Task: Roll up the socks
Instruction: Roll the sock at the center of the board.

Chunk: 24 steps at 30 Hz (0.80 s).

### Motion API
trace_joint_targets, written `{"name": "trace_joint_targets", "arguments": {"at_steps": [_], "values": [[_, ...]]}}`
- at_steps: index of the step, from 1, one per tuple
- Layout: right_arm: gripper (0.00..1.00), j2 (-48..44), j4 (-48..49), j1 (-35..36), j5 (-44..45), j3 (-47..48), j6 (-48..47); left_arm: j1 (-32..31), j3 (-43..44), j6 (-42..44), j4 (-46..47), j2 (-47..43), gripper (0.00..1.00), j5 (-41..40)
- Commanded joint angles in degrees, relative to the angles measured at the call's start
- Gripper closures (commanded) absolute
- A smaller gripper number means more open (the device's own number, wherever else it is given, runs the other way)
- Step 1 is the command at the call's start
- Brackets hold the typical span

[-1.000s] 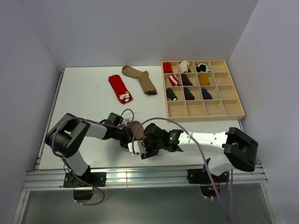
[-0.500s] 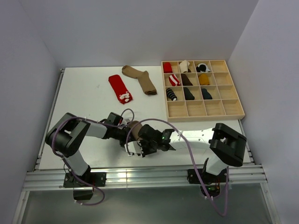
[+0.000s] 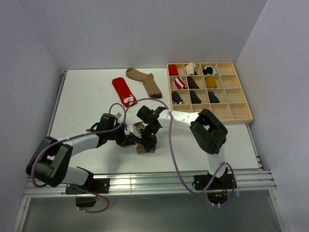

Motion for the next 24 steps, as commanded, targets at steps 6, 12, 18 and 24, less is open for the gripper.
{"name": "trace_joint_targets", "arguments": {"at_steps": [6,12,18,24], "values": [[0.82,14.62,-25.59,-5.21,-13.55,16.66,-3.57,2.23,-10.07,-3.78,0.92,-18.50,0.57,-16.89],[0.82,26.74,-35.97,-8.02,-17.69,27.38,-6.03,2.14,-15.87,-1.16,1.63,-34.33,0.54,-21.11],[0.82,30.89,-38.97,-9.87,-18.75,32.32,-5.51,0.04,-15.79,9.04,6.45,-38.39,0.53,-18.84],[0.82,32.83,-40.11,-10.66,-19.36,33.12,-5.42,-8.13,-13.77,17.66,12.93,-32.51,0.50,-23.58]]}}
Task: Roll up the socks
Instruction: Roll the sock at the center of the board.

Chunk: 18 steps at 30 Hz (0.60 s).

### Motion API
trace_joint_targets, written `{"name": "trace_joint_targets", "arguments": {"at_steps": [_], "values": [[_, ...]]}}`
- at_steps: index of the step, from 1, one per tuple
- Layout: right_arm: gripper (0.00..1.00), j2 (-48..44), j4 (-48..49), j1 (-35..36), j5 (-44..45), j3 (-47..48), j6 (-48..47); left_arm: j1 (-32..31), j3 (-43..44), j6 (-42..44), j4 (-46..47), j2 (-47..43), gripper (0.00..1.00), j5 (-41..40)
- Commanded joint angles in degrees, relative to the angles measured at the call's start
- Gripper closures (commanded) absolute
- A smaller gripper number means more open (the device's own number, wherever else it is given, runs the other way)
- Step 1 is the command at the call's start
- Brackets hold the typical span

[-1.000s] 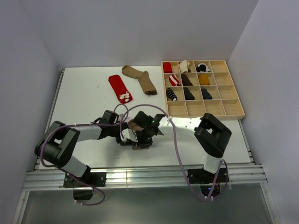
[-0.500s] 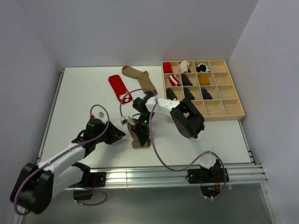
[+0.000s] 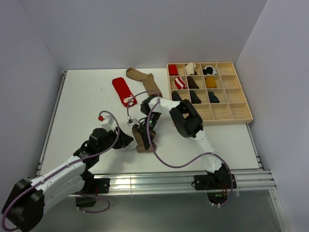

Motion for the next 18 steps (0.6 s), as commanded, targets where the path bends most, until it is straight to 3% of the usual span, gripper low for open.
{"name": "trace_joint_targets", "arguments": {"at_steps": [1,4,18], "values": [[0.82,2.62,-2.14,-0.81,2.91,1.56,-1.92,-6.07,2.04,7.65,8.34,2.84,0.49,-3.98],[0.82,3.06,-2.93,-1.16,3.43,1.74,-2.36,-10.57,2.74,10.02,10.47,8.10,0.49,-7.23],[0.81,4.12,-3.29,-2.21,2.29,2.00,-0.87,-16.03,8.36,15.30,13.63,21.12,0.47,-7.15]]}}
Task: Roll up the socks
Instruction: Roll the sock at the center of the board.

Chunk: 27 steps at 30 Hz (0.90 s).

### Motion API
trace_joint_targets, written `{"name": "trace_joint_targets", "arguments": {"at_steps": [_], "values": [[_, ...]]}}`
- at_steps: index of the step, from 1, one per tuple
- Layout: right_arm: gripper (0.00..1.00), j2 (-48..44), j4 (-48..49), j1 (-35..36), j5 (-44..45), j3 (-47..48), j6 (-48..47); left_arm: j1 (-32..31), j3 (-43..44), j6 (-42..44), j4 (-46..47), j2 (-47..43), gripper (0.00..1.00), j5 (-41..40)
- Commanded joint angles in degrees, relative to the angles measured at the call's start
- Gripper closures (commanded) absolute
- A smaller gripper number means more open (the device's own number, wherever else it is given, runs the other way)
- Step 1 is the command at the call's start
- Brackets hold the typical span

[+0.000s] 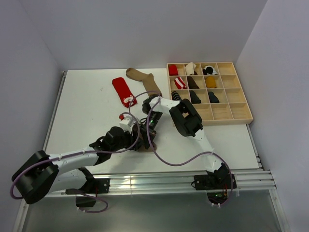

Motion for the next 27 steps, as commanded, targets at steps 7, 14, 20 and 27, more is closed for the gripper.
{"name": "trace_joint_targets", "arguments": {"at_steps": [7,14,20,27], "values": [[0.81,2.77,-1.36,-1.80,4.74,0.80,0.36,-2.12,5.59,3.18,-0.15,5.69,0.48,-1.88],[0.81,3.82,-0.32,-3.12,5.18,0.98,2.73,-2.29,6.57,3.09,-3.05,7.01,0.48,-1.36],[0.81,3.65,1.17,-3.74,6.23,0.54,5.28,-2.38,7.80,2.91,-4.64,9.30,0.50,0.13],[0.81,3.38,2.68,-3.82,7.20,0.18,7.40,-2.29,8.77,2.30,-5.61,11.32,0.55,1.10]]}}
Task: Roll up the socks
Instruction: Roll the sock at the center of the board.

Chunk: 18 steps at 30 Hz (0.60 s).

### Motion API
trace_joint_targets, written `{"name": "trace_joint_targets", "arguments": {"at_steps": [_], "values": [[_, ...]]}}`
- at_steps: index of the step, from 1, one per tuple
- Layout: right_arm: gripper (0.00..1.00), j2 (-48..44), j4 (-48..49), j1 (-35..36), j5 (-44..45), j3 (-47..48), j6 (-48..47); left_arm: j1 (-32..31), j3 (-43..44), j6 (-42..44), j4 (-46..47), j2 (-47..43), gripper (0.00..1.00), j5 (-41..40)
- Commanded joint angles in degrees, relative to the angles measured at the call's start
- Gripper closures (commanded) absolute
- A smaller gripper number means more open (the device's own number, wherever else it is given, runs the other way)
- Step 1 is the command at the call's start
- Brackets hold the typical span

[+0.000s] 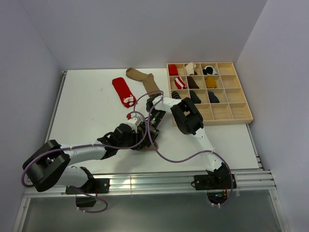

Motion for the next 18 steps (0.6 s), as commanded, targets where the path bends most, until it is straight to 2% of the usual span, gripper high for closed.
{"name": "trace_joint_targets", "arguments": {"at_steps": [1,9,13,14,16,18], "values": [[0.81,1.63,3.40,-0.79,7.97,0.05,-0.01,-0.37,1.88,0.33,-0.58,0.85,0.56,1.84],[0.78,0.32,6.48,-0.79,9.46,-0.30,2.89,-0.37,3.37,-1.60,-1.54,3.75,0.68,5.88],[0.76,0.14,7.36,-0.79,10.52,-0.30,3.59,-0.37,5.83,-3.36,-3.82,6.55,0.81,7.03],[0.75,-0.56,8.05,-0.79,10.69,-1.00,3.68,-0.37,6.27,-3.80,-4.61,7.00,0.91,6.94],[0.70,-2.05,9.81,-0.79,11.57,-2.31,4.64,-0.37,7.15,-5.37,-6.72,8.23,1.00,6.51],[0.66,-5.21,13.06,-0.79,12.71,-4.69,5.96,-0.28,7.24,-7.22,-7.08,8.85,0.99,6.33]]}}
